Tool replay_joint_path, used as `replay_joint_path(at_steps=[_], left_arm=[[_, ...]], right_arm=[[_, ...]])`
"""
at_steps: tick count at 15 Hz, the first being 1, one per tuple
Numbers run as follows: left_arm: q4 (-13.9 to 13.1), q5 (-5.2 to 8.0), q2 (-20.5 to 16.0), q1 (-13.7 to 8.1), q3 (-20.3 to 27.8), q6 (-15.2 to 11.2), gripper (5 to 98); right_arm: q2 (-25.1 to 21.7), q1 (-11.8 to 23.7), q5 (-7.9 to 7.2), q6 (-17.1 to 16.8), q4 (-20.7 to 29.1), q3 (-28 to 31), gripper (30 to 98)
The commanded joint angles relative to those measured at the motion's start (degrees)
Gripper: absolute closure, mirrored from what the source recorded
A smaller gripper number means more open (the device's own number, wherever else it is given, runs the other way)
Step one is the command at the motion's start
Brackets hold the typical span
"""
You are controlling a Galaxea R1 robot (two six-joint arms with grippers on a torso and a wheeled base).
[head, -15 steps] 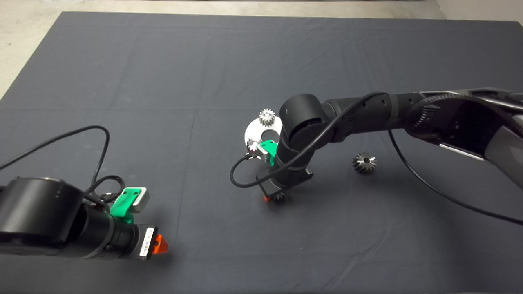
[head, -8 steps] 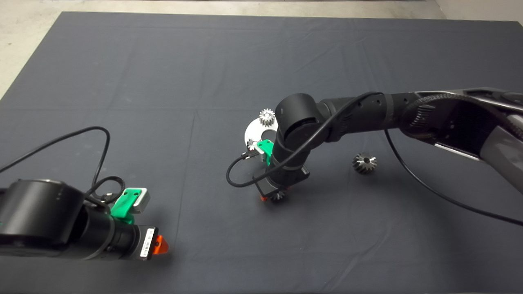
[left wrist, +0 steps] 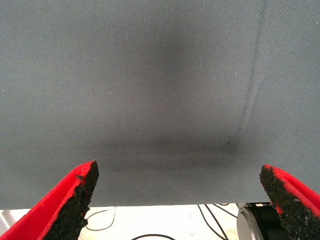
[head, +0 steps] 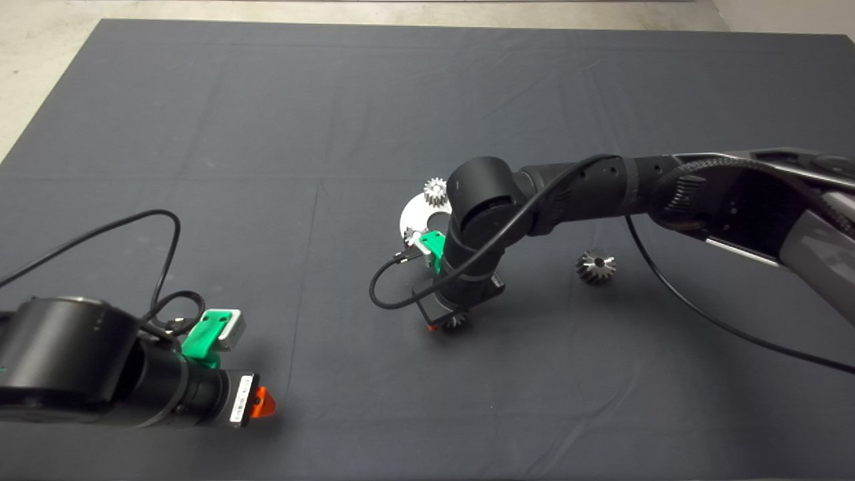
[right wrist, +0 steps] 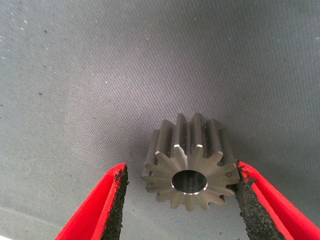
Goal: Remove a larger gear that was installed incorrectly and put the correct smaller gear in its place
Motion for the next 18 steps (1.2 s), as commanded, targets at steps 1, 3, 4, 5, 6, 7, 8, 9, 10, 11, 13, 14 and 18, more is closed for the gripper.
replay_joint_path(at_steps=[1, 3, 4, 5, 6, 7, 8, 9, 10, 11, 13, 14, 18], left_arm=[[1.0, 2.1, -0.4, 0.6, 0.2, -0.3, 19.7], [1.3, 2.1, -0.4, 0.8, 0.1, -0.3, 19.7], [1.3, 2.1, -0.4, 0.8, 0.1, -0.3, 19.7], [1.3, 2.1, -0.3, 0.8, 0.1, -0.3, 19.7], [1.3, 2.1, -0.4, 0.8, 0.0, -0.3, 19.7], [1.4, 2.1, -0.4, 0.8, 0.0, -0.3, 19.7], [1.7, 2.1, -0.4, 0.8, 0.0, -0.3, 19.7], [1.8, 2.1, -0.4, 0.9, 0.0, -0.3, 19.7], [1.8, 2.1, -0.4, 1.2, -0.1, -0.3, 19.7], [1.9, 2.1, -0.3, 1.7, -0.1, -0.3, 19.7], [1.9, 2.1, -0.1, 1.8, -0.3, -0.2, 19.7], [1.9, 2.1, -0.1, 1.8, -0.3, -0.2, 19.7], [1.9, 2.1, -0.2, 1.8, -0.1, -0.2, 19.7]], right_arm=[[0.2, 0.1, -6.16, -0.4, 1.9, -0.1, 75.0], [0.2, 0.1, -6.16, -0.5, 1.9, -0.1, 81.3], [0.2, 0.1, -6.16, -0.5, 1.9, -0.1, 81.9], [0.2, 0.1, -6.16, -0.5, 1.9, -0.1, 84.2], [0.3, 0.1, -6.16, -0.5, 1.9, -0.1, 84.8], [0.3, 0.1, -6.16, -0.6, 1.9, -0.1, 85.3], [0.3, 0.1, -6.16, -0.6, 1.8, -0.3, 85.6], [0.4, 0.1, -6.16, -0.6, 1.8, -0.4, 85.6], [0.4, 0.1, -6.16, -0.6, 1.7, -0.4, 85.9], [0.4, 0.1, -6.16, -0.7, 1.7, -0.5, 87.0], [0.5, 0.1, -6.16, -0.8, 1.7, -0.5, 87.1], [0.5, 0.1, -6.16, -0.8, 1.7, -0.5, 87.5], [0.7, 0.1, -6.16, -0.8, 1.7, -0.4, 88.8]])
